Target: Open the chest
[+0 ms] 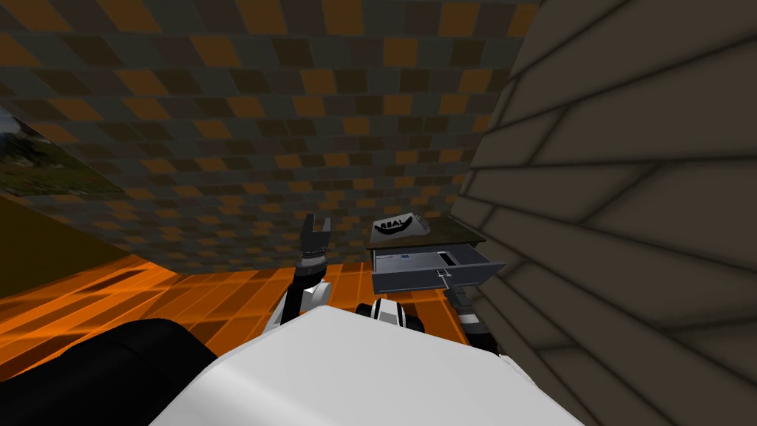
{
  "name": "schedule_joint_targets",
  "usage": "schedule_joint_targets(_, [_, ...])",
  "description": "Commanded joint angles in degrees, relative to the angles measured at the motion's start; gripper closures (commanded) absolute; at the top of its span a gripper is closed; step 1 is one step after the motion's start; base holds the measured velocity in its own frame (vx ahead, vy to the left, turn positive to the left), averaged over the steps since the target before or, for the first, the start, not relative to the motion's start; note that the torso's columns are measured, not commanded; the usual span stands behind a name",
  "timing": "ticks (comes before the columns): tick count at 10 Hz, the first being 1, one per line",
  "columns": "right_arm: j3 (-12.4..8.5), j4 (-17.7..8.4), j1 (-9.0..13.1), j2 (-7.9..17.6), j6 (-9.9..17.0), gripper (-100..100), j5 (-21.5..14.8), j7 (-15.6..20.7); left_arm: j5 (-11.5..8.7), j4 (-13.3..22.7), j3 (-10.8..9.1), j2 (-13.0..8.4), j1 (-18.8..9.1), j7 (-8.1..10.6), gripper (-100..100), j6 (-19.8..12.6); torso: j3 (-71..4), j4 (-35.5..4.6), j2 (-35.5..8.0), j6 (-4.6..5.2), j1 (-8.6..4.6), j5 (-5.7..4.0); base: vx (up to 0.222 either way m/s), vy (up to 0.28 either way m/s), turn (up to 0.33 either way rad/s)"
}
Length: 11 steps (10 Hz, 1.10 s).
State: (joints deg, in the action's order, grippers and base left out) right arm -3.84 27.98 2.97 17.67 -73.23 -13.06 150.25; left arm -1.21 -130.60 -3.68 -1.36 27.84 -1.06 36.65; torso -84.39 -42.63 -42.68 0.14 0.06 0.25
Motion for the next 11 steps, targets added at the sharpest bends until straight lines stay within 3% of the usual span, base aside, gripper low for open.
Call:
schedule_joint_targets(1, [-0.1, 0.5, 1.2, 1.7, 1.4, -100, -0.1, -2.1, 0.0, 0.0, 0.01, 0.0, 0.0, 0.0, 0, 0.0, -0.1, 0.2, 0.3, -0.1, 0.25, -0.05, -0.044, 0.061, -0.008])
schedule_joint_targets(9, [-0.7, 2.5, 6.1, 8.5, 7.1, -100, -0.5, -10.4, 0.0, 0.0, 0.0, 0.0, 0.0, 0.0, 0, 0.0, -0.2, 0.2, 0.3, -0.15, -0.06, -0.2, -0.051, 0.062, 0.0])
schedule_joint_targets(10, [-0.6, 2.2, 5.1, 8.0, 6.5, -100, -0.5, -9.6, 0.0, 0.0, 0.0, 0.0, 0.0, 0.0, 0, 0.0, -0.1, 0.1, 0.2, -0.13, 0.03, -0.09, -0.028, 0.019, -0.008])
schedule_joint_targets(11, [-0.6, 2.2, 5.1, 8.1, 6.8, 0, -0.6, -9.9, 0.0, 0.0, 0.0, 0.0, 0.0, 0.0, 0, 0.0, -0.1, 0.2, 0.3, -0.16, 0.06, -0.13, 0.0, 0.0, 0.0])
